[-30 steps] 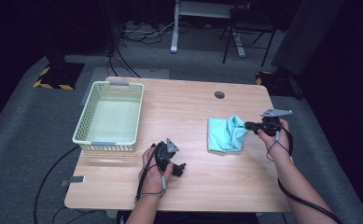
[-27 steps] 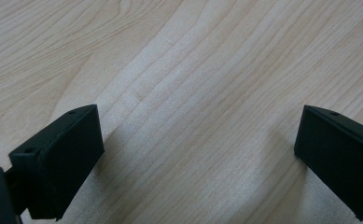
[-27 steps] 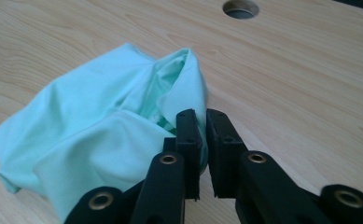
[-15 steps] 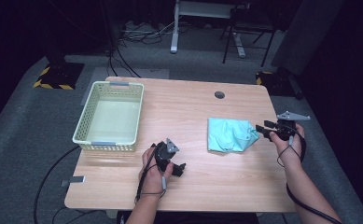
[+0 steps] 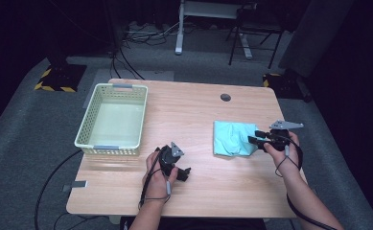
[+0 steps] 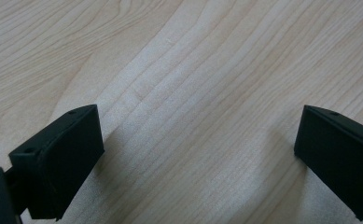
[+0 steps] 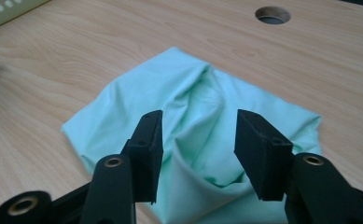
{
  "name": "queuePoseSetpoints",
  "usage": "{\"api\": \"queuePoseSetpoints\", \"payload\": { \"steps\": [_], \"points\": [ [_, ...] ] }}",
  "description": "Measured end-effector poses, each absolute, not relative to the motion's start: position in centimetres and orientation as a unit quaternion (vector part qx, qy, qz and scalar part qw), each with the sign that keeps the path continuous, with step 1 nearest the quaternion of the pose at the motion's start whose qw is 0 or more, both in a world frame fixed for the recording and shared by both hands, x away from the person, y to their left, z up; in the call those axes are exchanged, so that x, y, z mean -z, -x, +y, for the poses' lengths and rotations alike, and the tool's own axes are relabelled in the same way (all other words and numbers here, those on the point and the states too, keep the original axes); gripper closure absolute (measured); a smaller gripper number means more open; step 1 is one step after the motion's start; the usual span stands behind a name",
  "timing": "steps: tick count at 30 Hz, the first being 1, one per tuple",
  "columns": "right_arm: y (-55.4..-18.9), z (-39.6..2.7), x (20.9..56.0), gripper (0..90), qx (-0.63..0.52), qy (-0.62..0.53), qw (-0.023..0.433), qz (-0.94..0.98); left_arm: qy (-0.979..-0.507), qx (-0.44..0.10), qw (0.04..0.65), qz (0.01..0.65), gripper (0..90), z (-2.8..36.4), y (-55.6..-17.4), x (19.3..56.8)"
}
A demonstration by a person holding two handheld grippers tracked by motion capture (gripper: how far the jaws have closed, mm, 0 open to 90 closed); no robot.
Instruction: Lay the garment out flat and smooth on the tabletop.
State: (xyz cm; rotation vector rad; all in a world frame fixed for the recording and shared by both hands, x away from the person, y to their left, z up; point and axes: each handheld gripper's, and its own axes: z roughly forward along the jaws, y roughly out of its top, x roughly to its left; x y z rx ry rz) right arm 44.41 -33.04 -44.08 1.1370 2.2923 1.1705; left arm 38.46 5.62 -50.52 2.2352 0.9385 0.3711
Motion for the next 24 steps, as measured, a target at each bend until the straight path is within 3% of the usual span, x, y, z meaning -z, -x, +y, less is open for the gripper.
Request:
{"api": "queuePoseSetpoints", "payload": {
  "steps": [10,21,24],
  "points": [
    [-43.6,-30.6,45.4,60.3,-0.412,-0.364,0.113,0.828,-0.858,-0.142,0.338,0.360,1.5,5.6,-38.5,50.5],
    [-44.7,-29.7,47.9,51.3,-0.373,-0.392,0.116,0.833,-0.858,-0.142,0.338,0.360,1.5,5.6,-38.5,50.5],
    [-45.0,-29.8,48.7,54.7,-0.366,-0.397,0.109,0.835,-0.858,-0.142,0.338,0.360,1.5,5.6,-38.5,50.5]
  ]
}}
